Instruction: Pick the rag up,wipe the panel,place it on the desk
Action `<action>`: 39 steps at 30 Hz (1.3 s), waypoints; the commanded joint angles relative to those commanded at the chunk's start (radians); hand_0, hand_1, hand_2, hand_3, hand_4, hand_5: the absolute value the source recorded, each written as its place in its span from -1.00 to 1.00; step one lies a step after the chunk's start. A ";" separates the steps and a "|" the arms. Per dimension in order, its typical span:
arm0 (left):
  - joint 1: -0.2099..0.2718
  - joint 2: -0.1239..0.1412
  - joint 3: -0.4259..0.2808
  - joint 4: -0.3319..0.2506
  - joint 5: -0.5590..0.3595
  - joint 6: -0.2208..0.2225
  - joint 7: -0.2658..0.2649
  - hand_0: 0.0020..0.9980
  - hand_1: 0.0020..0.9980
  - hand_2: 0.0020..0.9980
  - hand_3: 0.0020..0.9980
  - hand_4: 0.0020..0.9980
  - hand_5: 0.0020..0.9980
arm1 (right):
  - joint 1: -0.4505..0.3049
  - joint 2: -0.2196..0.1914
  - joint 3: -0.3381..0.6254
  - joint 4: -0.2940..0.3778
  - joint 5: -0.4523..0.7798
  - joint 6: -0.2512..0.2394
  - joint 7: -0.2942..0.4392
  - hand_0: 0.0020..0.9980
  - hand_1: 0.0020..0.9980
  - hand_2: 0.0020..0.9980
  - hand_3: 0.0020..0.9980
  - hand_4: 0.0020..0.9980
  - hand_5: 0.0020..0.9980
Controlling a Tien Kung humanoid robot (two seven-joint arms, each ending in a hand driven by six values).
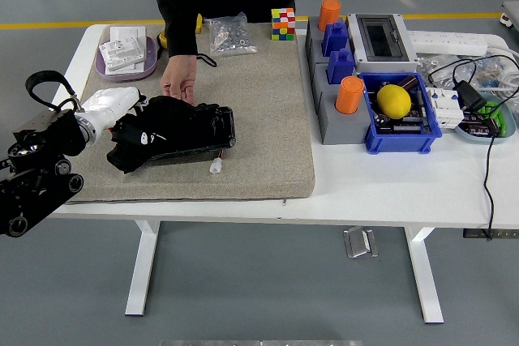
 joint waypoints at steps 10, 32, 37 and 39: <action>0.003 0.028 -0.005 0.008 0.002 0.000 -0.002 -0.56 -0.69 -0.09 -0.21 -0.40 -1.00 | 0.000 0.002 -0.004 -0.001 0.005 -0.001 0.002 0.39 0.33 0.37 0.19 0.92 -0.11; 0.037 0.076 -0.076 0.011 0.026 0.001 -0.002 -0.56 -0.69 -0.08 -0.20 -0.40 -1.00 | -0.004 0.001 -0.008 -0.001 0.014 0.001 0.002 0.39 0.33 0.37 0.19 0.92 -0.11; 0.035 0.077 -0.079 0.010 0.023 0.001 -0.003 -0.56 -0.70 -0.08 -0.20 -0.41 -1.00 | -0.002 0.000 -0.014 0.000 0.020 -0.001 0.005 0.39 0.33 0.37 0.19 0.92 -0.11; 0.035 0.075 -0.076 0.010 0.024 0.000 -0.002 -0.56 -0.70 -0.08 -0.20 -0.41 -1.00 | -0.001 0.000 -0.012 0.000 0.016 -0.001 0.004 0.39 0.32 0.37 0.19 0.92 -0.11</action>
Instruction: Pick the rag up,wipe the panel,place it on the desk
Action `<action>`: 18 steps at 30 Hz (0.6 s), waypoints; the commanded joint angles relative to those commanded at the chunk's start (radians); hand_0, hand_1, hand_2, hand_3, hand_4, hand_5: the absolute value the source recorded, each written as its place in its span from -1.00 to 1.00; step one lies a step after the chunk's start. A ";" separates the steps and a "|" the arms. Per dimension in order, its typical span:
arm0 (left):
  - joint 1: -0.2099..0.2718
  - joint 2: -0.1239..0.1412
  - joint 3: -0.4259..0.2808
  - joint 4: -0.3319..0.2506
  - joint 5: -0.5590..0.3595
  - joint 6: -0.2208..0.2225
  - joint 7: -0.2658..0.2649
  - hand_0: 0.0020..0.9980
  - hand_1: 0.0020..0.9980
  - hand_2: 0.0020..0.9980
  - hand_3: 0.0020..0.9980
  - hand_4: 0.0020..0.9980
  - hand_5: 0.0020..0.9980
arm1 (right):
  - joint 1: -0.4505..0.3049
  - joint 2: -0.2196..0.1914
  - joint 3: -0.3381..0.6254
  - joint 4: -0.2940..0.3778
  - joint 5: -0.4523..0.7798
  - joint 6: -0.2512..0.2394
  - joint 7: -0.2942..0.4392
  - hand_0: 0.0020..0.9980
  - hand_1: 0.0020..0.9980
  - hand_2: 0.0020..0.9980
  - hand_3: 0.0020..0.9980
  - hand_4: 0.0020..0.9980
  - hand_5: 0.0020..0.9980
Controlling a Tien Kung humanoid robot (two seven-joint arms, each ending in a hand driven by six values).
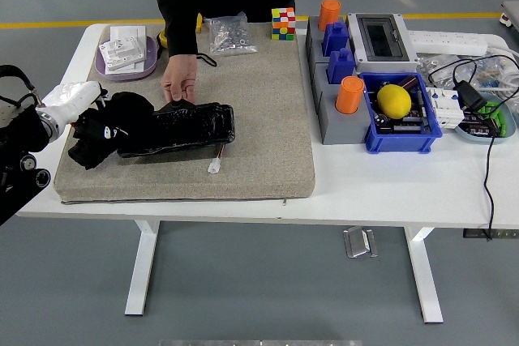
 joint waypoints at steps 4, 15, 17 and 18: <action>-0.005 -0.010 0.009 0.000 -0.004 0.000 0.001 -0.56 -0.70 -0.08 -0.20 -0.41 -1.00 | 0.003 -0.002 0.002 0.000 -0.004 0.001 -0.001 0.39 0.32 0.37 0.19 0.92 -0.11; -0.043 -0.055 0.054 -0.010 -0.016 0.000 0.005 -0.56 -0.70 -0.08 -0.20 -0.39 -1.00 | 0.007 -0.007 0.004 0.001 -0.010 0.001 -0.002 0.39 0.32 0.37 0.19 0.92 -0.12; -0.050 -0.064 0.066 -0.011 -0.017 -0.001 0.007 -0.56 -0.70 -0.08 -0.20 -0.39 -1.00 | 0.009 -0.007 0.003 0.001 -0.010 0.001 -0.001 0.39 0.32 0.37 0.19 0.92 -0.12; -0.054 -0.069 0.072 -0.012 -0.019 -0.002 0.007 -0.56 -0.70 -0.08 -0.20 -0.40 -1.00 | 0.010 -0.007 0.004 0.001 -0.012 0.001 -0.002 0.39 0.33 0.37 0.19 0.92 -0.12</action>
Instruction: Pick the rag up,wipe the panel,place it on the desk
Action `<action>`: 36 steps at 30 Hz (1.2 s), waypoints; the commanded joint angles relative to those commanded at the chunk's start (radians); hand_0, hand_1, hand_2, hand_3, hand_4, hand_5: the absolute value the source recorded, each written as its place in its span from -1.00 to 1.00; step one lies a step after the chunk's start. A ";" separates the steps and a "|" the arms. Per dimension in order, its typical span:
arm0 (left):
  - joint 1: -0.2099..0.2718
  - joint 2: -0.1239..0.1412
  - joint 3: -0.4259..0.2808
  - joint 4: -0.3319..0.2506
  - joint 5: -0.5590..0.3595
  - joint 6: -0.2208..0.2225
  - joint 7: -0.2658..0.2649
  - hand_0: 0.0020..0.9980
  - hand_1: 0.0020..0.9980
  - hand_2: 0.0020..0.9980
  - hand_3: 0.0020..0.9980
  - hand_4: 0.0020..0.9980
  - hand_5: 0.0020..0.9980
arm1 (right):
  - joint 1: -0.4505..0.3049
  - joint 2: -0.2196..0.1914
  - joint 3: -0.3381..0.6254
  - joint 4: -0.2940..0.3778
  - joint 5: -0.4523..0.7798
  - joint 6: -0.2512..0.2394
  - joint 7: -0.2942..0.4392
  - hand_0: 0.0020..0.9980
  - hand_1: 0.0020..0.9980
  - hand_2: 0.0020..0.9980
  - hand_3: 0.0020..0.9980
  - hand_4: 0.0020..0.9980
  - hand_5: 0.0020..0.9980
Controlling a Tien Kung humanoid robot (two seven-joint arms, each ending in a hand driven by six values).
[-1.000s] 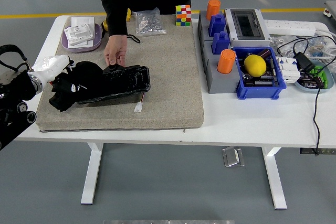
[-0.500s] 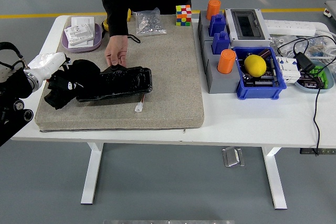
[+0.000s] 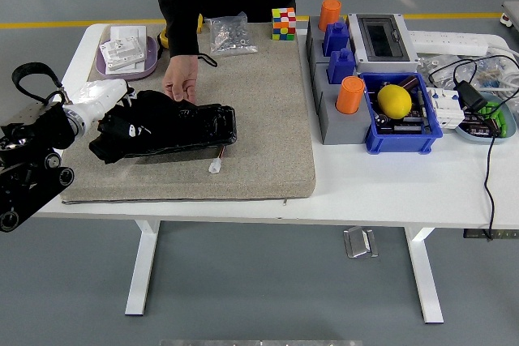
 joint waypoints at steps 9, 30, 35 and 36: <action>-0.024 -0.038 0.042 -0.009 -0.009 0.000 0.005 -0.56 -0.70 -0.08 -0.20 -0.39 -1.00 | 0.003 -0.004 0.006 0.000 -0.011 0.001 -0.002 0.39 0.32 0.37 0.19 0.92 -0.12; -0.101 -0.110 0.119 -0.024 -0.025 -0.001 0.016 -0.56 -0.70 -0.08 -0.19 -0.33 -1.00 | 0.018 -0.012 0.025 0.001 -0.051 0.004 -0.011 0.39 0.31 0.37 0.19 0.93 -0.12; -0.113 -0.121 0.137 -0.027 -0.031 0.000 0.018 -0.56 -0.70 -0.08 -0.19 -0.33 -1.00 | 0.021 -0.014 0.029 0.001 -0.059 0.005 -0.013 0.39 0.31 0.37 0.19 0.93 -0.12; -0.119 -0.121 0.146 -0.030 -0.034 0.001 0.018 -0.56 -0.70 -0.08 -0.19 -0.32 -1.00 | 0.022 -0.015 0.030 0.002 -0.061 0.006 -0.013 0.39 0.31 0.37 0.19 0.93 -0.12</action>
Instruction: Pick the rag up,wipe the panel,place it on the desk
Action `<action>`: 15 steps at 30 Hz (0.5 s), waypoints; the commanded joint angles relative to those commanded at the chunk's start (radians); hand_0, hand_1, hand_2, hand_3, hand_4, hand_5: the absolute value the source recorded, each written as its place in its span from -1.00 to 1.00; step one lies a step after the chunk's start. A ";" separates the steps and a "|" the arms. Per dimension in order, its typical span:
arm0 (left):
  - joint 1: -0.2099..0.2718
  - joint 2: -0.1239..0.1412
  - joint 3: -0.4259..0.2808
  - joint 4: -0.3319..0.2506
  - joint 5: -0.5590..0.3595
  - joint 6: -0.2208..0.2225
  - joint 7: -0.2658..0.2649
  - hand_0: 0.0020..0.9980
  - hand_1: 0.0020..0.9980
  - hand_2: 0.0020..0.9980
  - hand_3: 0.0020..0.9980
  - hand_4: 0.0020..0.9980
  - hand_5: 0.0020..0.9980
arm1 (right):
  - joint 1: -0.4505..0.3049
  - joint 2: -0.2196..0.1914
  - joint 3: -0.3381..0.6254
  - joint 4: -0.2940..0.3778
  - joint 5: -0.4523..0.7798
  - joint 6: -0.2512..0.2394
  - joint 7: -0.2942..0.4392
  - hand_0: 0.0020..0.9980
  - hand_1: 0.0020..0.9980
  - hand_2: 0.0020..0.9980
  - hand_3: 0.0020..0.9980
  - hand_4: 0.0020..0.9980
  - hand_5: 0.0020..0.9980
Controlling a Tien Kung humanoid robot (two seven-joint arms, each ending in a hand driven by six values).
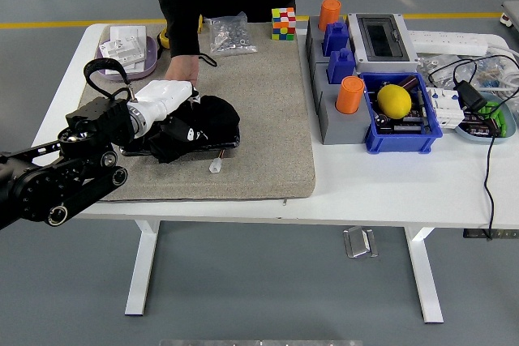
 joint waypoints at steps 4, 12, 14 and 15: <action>-0.016 -0.003 0.027 -0.004 -0.006 -0.001 0.002 -0.56 -0.70 -0.08 -0.19 -0.32 -1.00 | 0.000 -0.002 0.003 0.000 -0.005 0.001 -0.001 0.39 0.31 0.37 0.19 0.93 -0.12; -0.027 -0.022 0.039 -0.005 -0.009 0.001 0.002 -0.56 -0.70 -0.07 -0.19 -0.31 -1.00 | -0.003 -0.001 0.004 0.001 -0.010 0.002 -0.003 0.39 0.31 0.37 0.19 0.93 -0.12; -0.026 -0.023 0.037 -0.004 -0.008 0.001 0.003 -0.56 -0.70 -0.07 -0.19 -0.31 -1.00 | -0.003 0.000 0.003 0.001 -0.010 0.002 -0.002 0.39 0.31 0.37 0.19 0.93 -0.12; -0.026 -0.023 0.037 -0.003 -0.008 0.001 0.003 -0.56 -0.70 -0.07 -0.19 -0.31 -1.00 | -0.003 0.000 0.002 0.001 -0.009 0.002 -0.002 0.39 0.31 0.37 0.19 0.93 -0.12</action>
